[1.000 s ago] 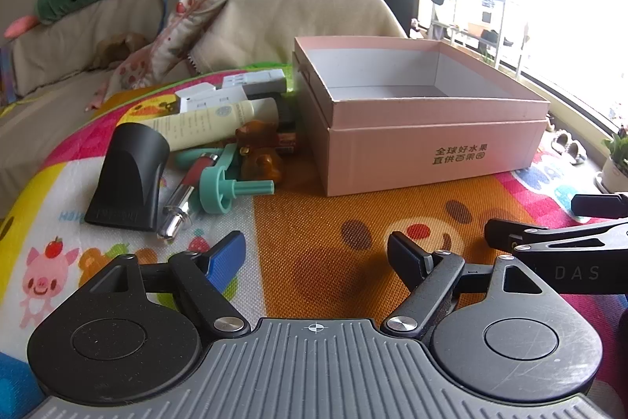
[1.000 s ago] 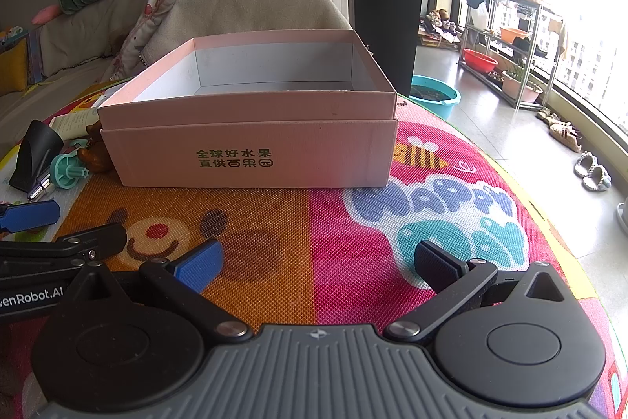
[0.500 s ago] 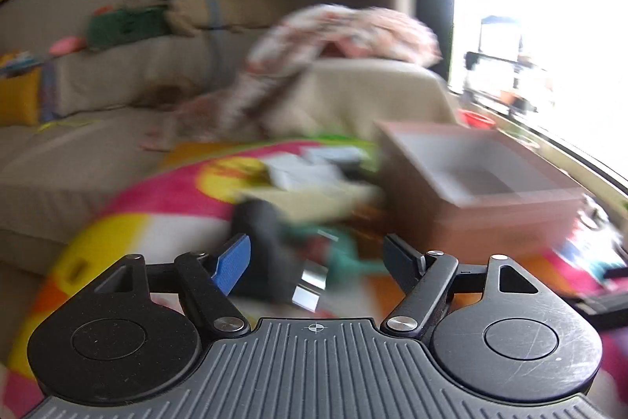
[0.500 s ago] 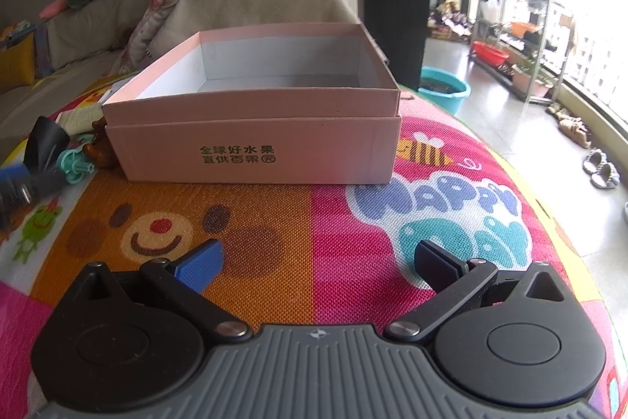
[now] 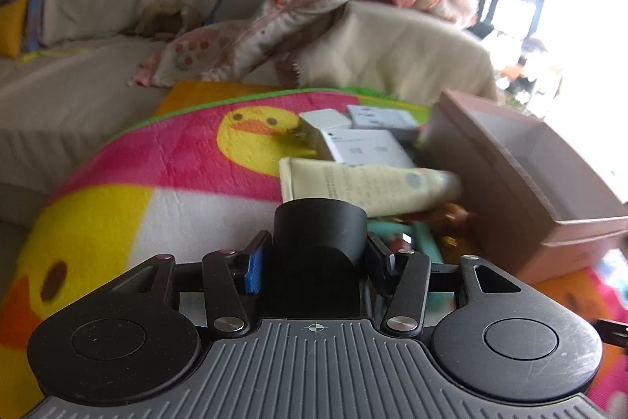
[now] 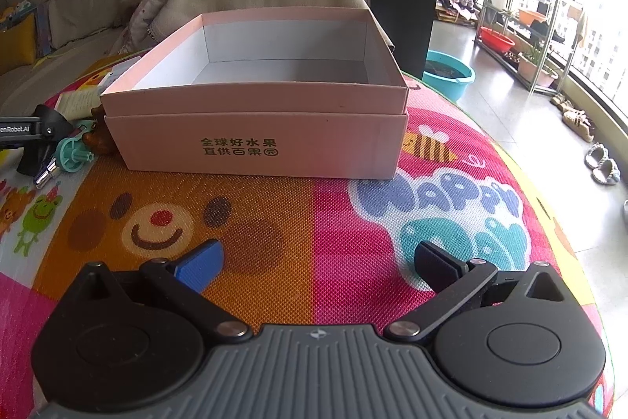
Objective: Organize rigid objects
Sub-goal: 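Grasp the black hair dryer with the left tool and lift it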
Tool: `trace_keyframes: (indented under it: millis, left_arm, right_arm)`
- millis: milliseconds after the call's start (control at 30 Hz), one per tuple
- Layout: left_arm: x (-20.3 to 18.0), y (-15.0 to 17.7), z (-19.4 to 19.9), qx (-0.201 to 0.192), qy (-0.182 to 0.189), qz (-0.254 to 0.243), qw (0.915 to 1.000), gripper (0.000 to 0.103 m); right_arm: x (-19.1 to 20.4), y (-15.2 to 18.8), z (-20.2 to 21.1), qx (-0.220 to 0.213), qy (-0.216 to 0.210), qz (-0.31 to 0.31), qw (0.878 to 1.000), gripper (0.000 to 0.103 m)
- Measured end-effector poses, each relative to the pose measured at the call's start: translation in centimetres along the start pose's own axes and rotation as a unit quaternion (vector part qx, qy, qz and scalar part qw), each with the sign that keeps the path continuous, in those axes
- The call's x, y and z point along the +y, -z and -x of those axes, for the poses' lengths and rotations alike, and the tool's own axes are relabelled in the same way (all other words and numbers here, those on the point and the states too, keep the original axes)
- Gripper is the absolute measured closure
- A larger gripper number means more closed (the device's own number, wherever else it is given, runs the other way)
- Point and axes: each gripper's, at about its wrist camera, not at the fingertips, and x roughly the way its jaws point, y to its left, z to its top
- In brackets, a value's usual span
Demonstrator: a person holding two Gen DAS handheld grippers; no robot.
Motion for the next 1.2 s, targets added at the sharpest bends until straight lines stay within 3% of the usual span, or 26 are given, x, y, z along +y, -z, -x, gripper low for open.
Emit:
trace_keyframes:
  millis: [67,167,267,433,600,733,800,833,933,1200]
  left_arm:
    - [0.6,1.0,1.5,-0.001,0.024,0.013,0.9996,0.048]
    - [1.9,2.6,3.7,-0.013,0.029,0.021,0.9993,0.048]
    - [3.0,3.7,4.9,-0.034,0.045,0.040,0.9976,0.048]
    - [3.1,3.8,5.0,-0.050,0.049,0.051,0.9963,0.048]
    - [3.2,4.0,5.3,-0.065,0.053,0.048,0.9953,0.048]
    - [3.9,4.1,5.3,-0.068,0.066,0.068,0.9931,0.048]
    - [4.3,4.0,5.2,-0.067,0.072,0.080,0.9919,0.048]
    - [4.5,4.0,5.1,-0.066,0.076,0.086,0.9912,0.048]
    - [5.2,4.1,5.1,-0.069,0.076,0.112,0.9884,0.048]
    - [6.6,4.3,5.1,-0.071,0.069,0.158,0.9825,0.048]
  right_arm:
    - [1.6,-0.6,0.9,-0.029,-0.016,0.024,0.999,0.000]
    - [5.4,-2.3,2.6,-0.089,-0.045,0.080,0.992,0.000]
    - [9.9,-5.7,2.7,-0.094,-0.096,0.138,0.981,0.000]
    - [16.1,-14.0,-0.8,-0.054,-0.142,0.157,0.976,0.000]
    - [19.5,-21.9,-9.7,0.020,-0.112,0.123,0.986,0.001]
    - [20.1,-25.5,-17.0,0.063,-0.072,0.091,0.991,0.012]
    - [20.4,-26.0,-19.4,0.075,-0.051,0.086,0.992,0.013]
    - [20.6,-26.2,-20.4,0.087,-0.045,0.088,0.991,0.020]
    - [20.5,-26.1,-22.4,0.145,-0.071,0.068,0.985,0.057]
    - [21.1,-21.0,-16.4,0.156,-0.138,0.100,0.973,0.058]
